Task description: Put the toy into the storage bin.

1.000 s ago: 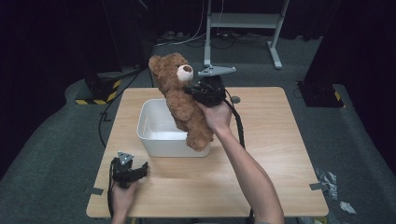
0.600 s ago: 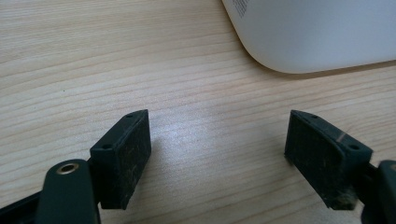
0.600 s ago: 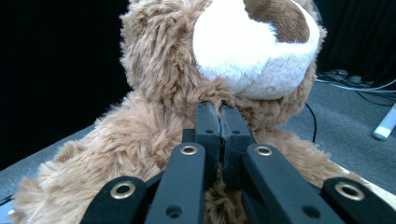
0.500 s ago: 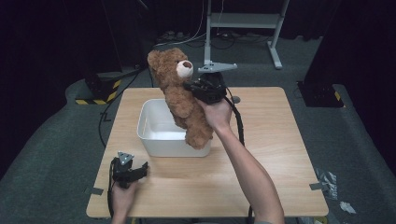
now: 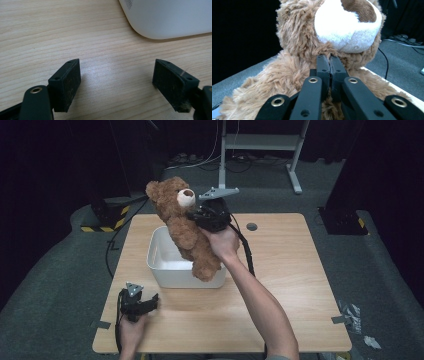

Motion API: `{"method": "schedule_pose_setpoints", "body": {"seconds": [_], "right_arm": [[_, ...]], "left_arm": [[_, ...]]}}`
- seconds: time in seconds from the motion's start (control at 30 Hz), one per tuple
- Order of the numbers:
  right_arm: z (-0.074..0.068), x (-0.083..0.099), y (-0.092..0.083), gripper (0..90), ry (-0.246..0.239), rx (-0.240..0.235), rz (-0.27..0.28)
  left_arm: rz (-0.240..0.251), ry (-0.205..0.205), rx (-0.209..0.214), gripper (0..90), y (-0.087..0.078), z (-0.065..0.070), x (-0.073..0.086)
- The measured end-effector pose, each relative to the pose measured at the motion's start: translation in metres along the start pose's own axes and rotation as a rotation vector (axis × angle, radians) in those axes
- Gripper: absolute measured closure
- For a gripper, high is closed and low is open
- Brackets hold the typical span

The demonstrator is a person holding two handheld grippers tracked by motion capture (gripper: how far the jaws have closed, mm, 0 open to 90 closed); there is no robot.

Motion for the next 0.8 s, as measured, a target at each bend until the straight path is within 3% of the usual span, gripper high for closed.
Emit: {"method": "schedule_pose_setpoints", "body": {"seconds": [0.17,0.5,0.8], "right_arm": [[-0.006,0.004,0.013,88.3,-0.001,-0.007,-0.029],[-0.005,0.016,0.031,88.3,0.026,-0.012,-0.05],[0.0,0.026,0.036,88.2,0.047,-0.008,-0.06]], "left_arm": [[-0.003,0.005,-0.004,22.4,0.0,-0.001,0.0],[0.008,-0.008,-0.002,22.5,0.001,0.0,0.0],[0.004,-0.003,-0.002,22.5,0.001,-0.001,-0.001]]}}
Point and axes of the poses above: each handheld gripper's, and its own axes: y roughly forward along the jaws, x roughly out of its underside, z roughly to its right, the point moved 7 cm from there along y, roughly forward along the jaws, and after that the axes turned 7 degrees about x, right-handed, at the moved point
